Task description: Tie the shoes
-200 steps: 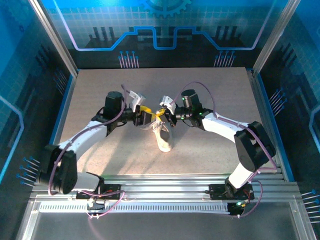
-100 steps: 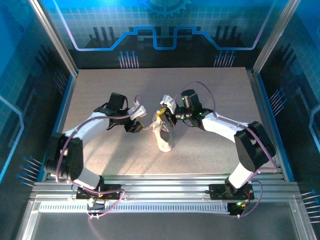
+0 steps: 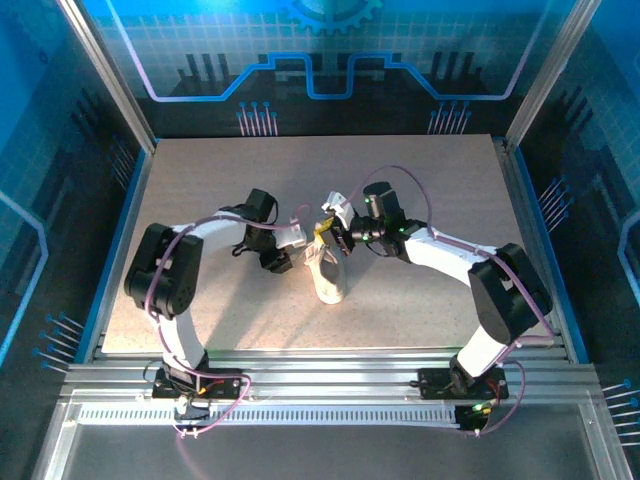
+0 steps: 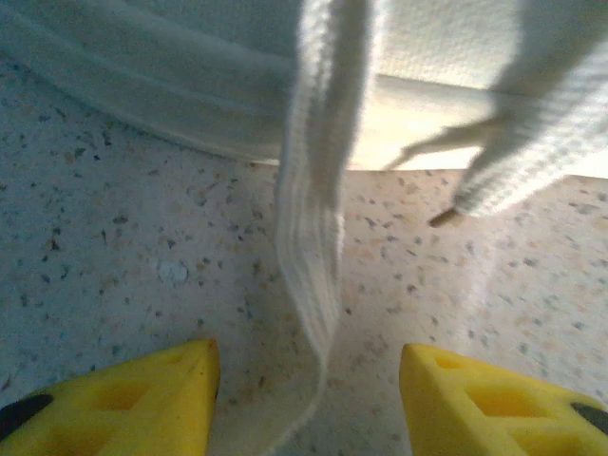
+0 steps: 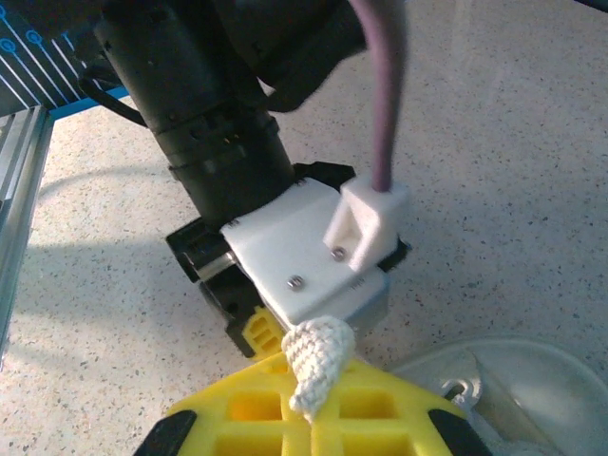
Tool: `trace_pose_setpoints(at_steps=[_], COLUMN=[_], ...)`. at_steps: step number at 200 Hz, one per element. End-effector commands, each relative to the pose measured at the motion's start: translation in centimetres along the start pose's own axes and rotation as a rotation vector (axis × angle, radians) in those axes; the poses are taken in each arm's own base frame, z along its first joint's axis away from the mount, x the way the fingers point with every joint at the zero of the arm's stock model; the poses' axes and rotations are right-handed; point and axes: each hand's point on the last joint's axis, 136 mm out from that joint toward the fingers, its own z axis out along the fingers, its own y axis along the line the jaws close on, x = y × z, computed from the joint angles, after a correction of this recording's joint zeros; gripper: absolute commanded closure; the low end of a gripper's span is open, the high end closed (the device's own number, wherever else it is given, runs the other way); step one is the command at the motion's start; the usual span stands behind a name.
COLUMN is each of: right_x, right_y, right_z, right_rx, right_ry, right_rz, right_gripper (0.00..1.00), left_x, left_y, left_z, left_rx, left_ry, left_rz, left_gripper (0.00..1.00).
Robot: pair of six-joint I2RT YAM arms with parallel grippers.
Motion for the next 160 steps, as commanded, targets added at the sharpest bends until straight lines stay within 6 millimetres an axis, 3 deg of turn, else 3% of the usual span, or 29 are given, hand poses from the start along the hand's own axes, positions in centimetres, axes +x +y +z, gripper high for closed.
trace_pose_setpoints(at_steps=[1,11,24,47,87,108,129,160], right_x=[-0.8,-0.9,-1.1,-1.0,-0.6,-0.2,-0.2,-0.2], right_y=[0.6,0.6,0.4,0.0,-0.8,-1.6,-2.0,-2.5], right_z=[-0.2,-0.2,-0.2,-0.1,0.1,0.2,0.4,0.4], right_rx=[-0.006,-0.004,0.003,0.02,0.04,0.061,0.071,0.09], right_ry=[-0.022,-0.023,-0.024,0.001,0.044,0.063,0.068,0.065], right_rz=[-0.001,0.003,0.011,0.055,0.158,0.23,0.264,0.308], right_gripper=[1.0,1.0,1.0,1.0,1.0,1.0,1.0,1.0], left_x=[0.9,0.9,1.0,0.3,-3.5,-4.7,-5.9,-7.9], left_y=[0.3,0.3,0.2,-0.3,-2.2,-3.6,-5.1,-7.5], left_z=[0.7,0.7,0.5,-1.7,-8.1,-10.3,-10.8,-8.8], left_rx=[0.026,0.039,0.048,0.041,0.037,0.054,0.08,0.127], left_ry=[0.09,0.101,0.107,0.066,-0.08,-0.137,-0.194,-0.296], left_rz=[0.015,-0.006,-0.027,-0.116,-0.368,-0.509,-0.688,-1.012], left_gripper=[0.56,0.69,1.0,1.0,1.0,1.0,1.0,1.0])
